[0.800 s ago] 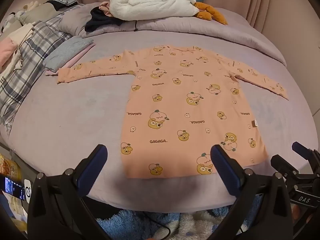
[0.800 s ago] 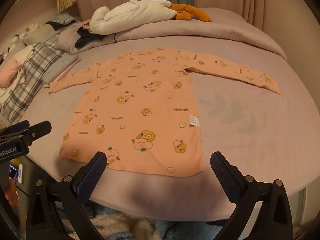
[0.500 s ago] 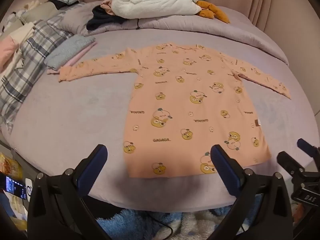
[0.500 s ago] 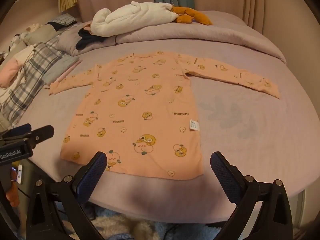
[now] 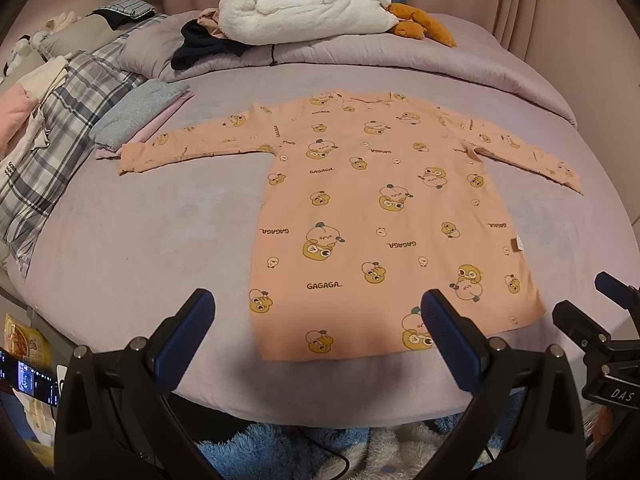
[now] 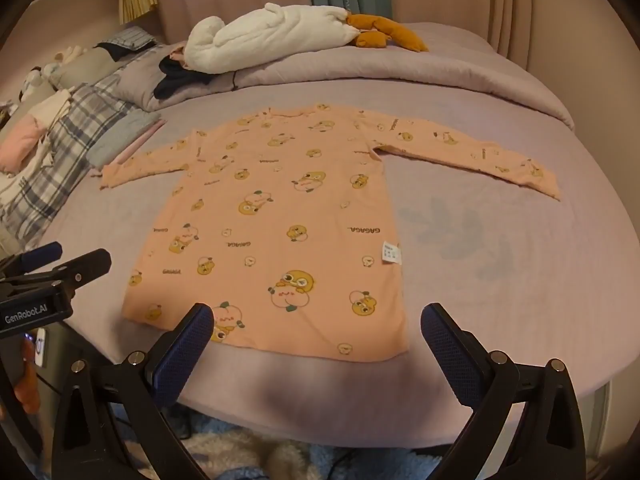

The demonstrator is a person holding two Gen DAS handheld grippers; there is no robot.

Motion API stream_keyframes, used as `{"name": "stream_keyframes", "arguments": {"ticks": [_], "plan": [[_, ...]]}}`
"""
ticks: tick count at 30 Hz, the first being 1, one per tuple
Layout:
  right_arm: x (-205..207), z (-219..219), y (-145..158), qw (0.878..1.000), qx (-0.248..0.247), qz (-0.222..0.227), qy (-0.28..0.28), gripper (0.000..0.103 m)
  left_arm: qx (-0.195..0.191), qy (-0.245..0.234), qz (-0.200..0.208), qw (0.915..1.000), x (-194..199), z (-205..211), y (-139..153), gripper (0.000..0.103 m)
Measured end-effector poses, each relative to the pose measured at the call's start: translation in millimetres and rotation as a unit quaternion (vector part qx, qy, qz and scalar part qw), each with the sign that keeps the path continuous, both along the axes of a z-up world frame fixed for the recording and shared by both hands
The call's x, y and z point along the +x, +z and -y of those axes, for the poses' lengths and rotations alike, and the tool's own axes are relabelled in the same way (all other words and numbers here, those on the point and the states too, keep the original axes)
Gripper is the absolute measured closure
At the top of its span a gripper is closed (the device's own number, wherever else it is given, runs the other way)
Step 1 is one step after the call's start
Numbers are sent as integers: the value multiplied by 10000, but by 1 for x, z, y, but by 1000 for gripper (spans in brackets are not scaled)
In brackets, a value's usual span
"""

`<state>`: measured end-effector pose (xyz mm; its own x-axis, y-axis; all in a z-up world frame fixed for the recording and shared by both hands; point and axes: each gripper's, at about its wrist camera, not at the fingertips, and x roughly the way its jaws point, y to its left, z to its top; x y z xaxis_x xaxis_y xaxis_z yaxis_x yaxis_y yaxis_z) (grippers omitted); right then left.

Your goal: Fold small clothes

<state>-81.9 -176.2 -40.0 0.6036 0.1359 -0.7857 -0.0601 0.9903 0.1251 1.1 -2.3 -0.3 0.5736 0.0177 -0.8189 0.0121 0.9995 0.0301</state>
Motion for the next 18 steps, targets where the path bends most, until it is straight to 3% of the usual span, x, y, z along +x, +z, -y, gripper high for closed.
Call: {"name": "stream_keyframes", "arguments": {"ticks": [18], "plan": [[4, 3, -3, 10000, 13, -32, 4, 1, 26, -45, -4, 10000, 1, 2, 0, 0]]}}
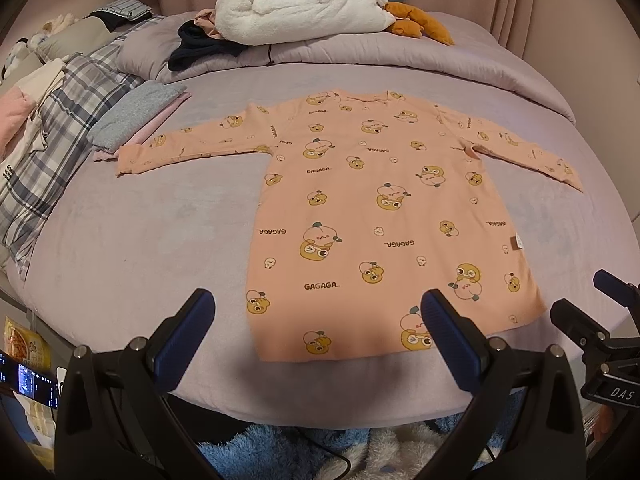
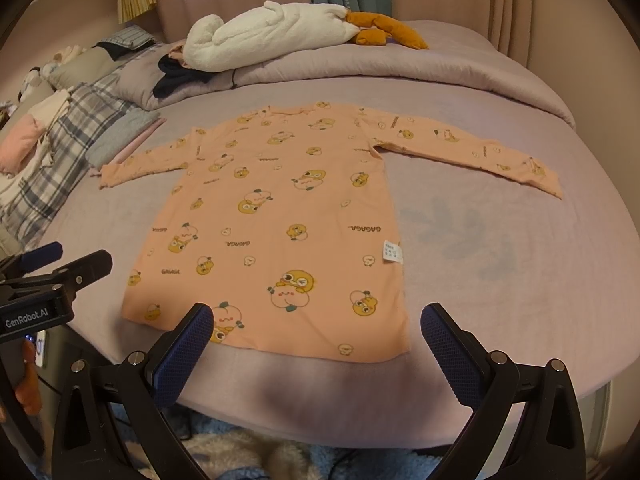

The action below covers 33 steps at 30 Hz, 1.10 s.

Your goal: Fold small clothes

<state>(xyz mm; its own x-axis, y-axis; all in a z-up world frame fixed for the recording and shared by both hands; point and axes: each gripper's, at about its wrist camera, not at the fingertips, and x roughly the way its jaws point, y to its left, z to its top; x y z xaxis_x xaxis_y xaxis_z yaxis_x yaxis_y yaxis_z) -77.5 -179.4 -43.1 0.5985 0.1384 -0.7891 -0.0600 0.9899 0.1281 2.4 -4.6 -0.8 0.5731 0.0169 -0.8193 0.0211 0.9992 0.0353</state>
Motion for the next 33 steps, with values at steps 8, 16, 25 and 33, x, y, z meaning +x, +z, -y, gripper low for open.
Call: {"name": "stream_keyframes", "arguments": {"ticks": [8, 16, 25, 33], "plan": [[0, -1, -1, 10000, -1, -11, 17, 1, -23, 16, 2, 10000, 1, 0, 0, 0], [0, 0, -1, 10000, 8, -16, 15, 1, -27, -13, -9, 10000, 0, -1, 0, 0], [0, -1, -2, 10000, 12, -18, 11, 1, -20, -18, -14, 10000, 1, 1, -1, 0], [0, -1, -2, 10000, 7, -25, 12, 1, -16, -31, -22, 10000, 1, 1, -2, 0]]}}
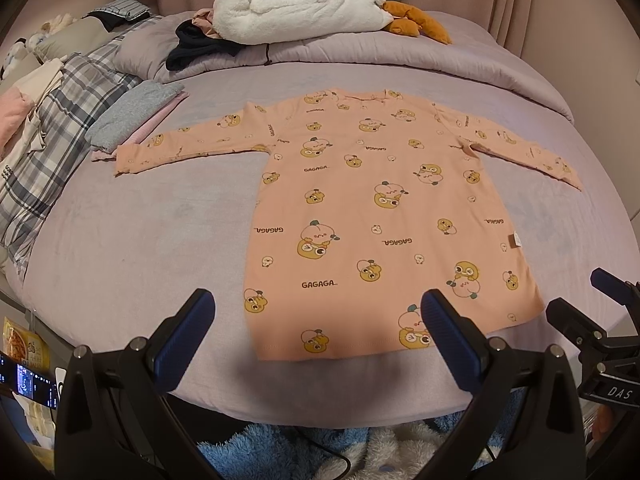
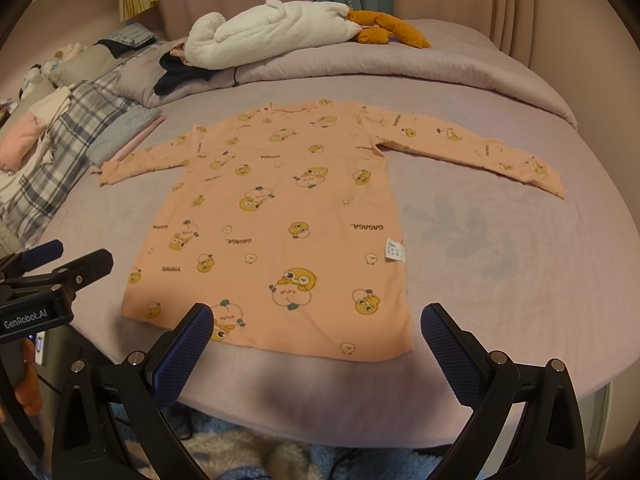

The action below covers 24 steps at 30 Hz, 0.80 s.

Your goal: Fold small clothes

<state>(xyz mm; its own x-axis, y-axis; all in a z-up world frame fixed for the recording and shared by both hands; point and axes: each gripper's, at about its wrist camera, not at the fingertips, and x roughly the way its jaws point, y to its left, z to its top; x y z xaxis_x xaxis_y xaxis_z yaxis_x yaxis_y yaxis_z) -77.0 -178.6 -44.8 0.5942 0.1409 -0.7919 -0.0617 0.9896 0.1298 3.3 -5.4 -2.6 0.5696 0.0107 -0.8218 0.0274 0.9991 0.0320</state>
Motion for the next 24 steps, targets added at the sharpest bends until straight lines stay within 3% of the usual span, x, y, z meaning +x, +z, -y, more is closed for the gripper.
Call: {"name": "stream_keyframes", "arguments": {"ticks": [24], "plan": [[0, -1, -2, 10000, -1, -9, -7, 1, -62, 34, 2, 10000, 0, -4, -3, 0]]}}
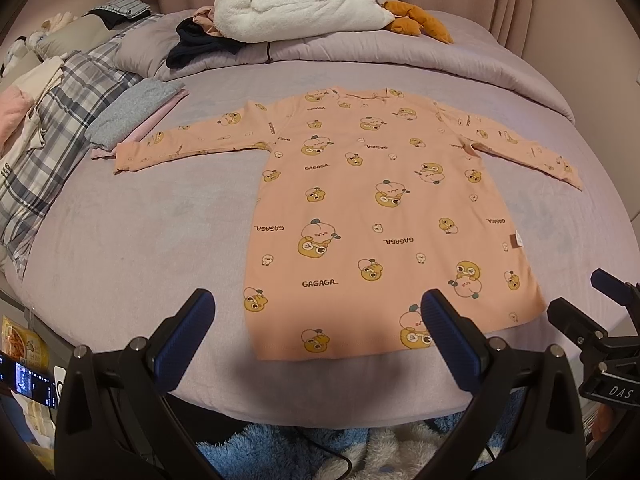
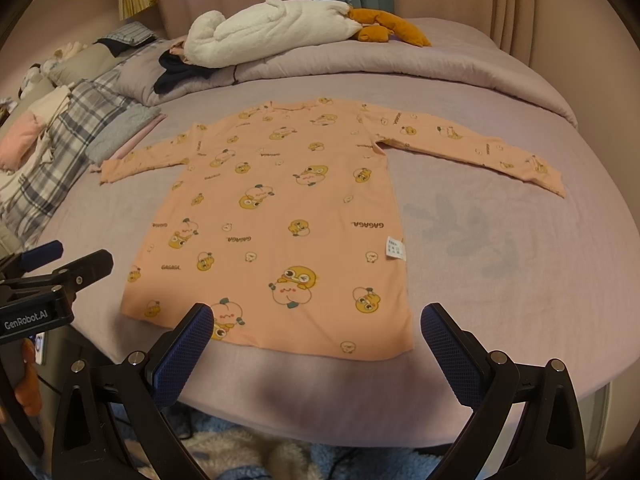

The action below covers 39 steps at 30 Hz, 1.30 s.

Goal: Fold small clothes
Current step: 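Grasp the sleeve cuff nearest the right tool with the right tool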

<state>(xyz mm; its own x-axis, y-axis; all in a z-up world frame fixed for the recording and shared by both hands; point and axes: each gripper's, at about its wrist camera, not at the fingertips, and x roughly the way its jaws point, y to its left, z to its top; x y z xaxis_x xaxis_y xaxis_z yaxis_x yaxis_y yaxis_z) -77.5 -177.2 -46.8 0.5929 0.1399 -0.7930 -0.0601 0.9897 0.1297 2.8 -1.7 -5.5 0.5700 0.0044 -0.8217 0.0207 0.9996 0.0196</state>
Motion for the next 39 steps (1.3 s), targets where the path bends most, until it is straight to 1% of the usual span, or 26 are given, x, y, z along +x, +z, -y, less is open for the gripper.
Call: {"name": "stream_keyframes", "arguments": {"ticks": [1, 3, 6, 8, 9, 10, 11, 13, 14, 15, 16, 18, 20, 22, 24, 26, 28, 29, 30, 31, 34, 35, 36, 37, 38, 39], "plan": [[0, 0, 0, 10000, 14, 8, -4, 1, -70, 39, -7, 10000, 2, -2, -2, 0], [0, 4, -1, 9996, 245, 117, 7, 1, -248, 190, -47, 9995, 8, -10, -6, 0], [8, 25, -6, 9948, 1005, 185, 5, 1, -615, 405, -127, 9972, 21, -25, -17, 0], [17, 48, -16, 9870, 1575, 65, -299, 1, -882, 420, -183, 9950, 28, -31, -22, 0], [20, 58, -21, 9832, 1773, 27, -428, 1, -1050, 432, -215, 9933, 32, -35, -25, 0], [24, 67, -25, 9792, 1949, 0, -559, 1, -1254, 446, -229, 9908, 36, -39, -27, 0], [30, 84, -33, 9717, 2221, -24, -798, 1, -1455, 487, -235, 9879, 40, -44, -30, 0], [38, 106, -42, 9620, 2490, 15, -1123, 1, -1856, 574, -254, 9806, 48, -51, -37, 0], [40, 114, -45, 9580, 2571, 44, -1269, 1, -2101, 648, -283, 9751, 54, -57, -41, 0], [45, 129, -50, 9517, 2671, 100, -1513, 1, -2305, 691, -283, 9702, 58, -61, -43, 0], [50, 143, -55, 9448, 2763, 161, -1754, 1, -2555, 768, -248, 9634, 64, -66, -47, 0], [56, 166, -61, 9337, 2788, 288, -2228, 1, -2743, 910, -236, 9570, 73, -72, -50, 0], [65, 185, -64, 9262, 2787, 390, -2508, 1, -2743, 964, -248, 9565, 83, -76, -51, 0], [75, 210, -69, 9126, 2914, 498, -2825, 1, -2712, 948, -258, 9575, 93, -79, -53, 0], [84, 225, -70, 9051, 2923, 627, -3023, 1, -2730, 924, -298, 9571, 103, -81, -55, 0], [97, 248, -77, 8925, 3009, 681, -3291, 1, -2733, 887, -364, 9571, 113, -81, -57, 0], [106, 262, -85, 8816, 3202, 670, -3403, 1, -2609, 857, -344, 9609, 121, -79, -58, 0], [114, 273, -93, 8706, 3370, 606, -3533, 1, -2511, 827, -333, 9639, 125, -76, -58, 0], [116, 278, -97, 8639, 3419, 563, -3655, 1, -2431, 799, -310, 9662, 127, -76, -59, 0], [118, 283, -102, 8540, 3511, 555, -3798, 1, -2341, 772, -295, 9687, 130, -75, -60, 0], [121, 300, -103, 8223, 3827, 823, -4131, 1, -2249, 721, -306, 9712, 136, -71, -63, 0], [124, 304, -102, 8157, 3899, 845, -4190, 1, -2241, 715, -324, 9714, 138, -70, -65, 0], [126, 307, -102, 8119, 3924, 872, -4234, 1, -2236, 711, -336, 9715, 139, -70, -66, 0], [127, 310, -101, 8051, 3959, 930, -4318, 2, -2225, 712, -359, 9717, 141, -70, -69, 0], [126, 316, -101, 8018, 3967, 977, -4361, 7, -2219, 723, -387, 9716, 142, -70, -71, 0], [127, 319, -100, 8012, 3932, 1006, -4398, 20, -2225, 735, -411, 9713, 144, -70, -73, 0]]}}
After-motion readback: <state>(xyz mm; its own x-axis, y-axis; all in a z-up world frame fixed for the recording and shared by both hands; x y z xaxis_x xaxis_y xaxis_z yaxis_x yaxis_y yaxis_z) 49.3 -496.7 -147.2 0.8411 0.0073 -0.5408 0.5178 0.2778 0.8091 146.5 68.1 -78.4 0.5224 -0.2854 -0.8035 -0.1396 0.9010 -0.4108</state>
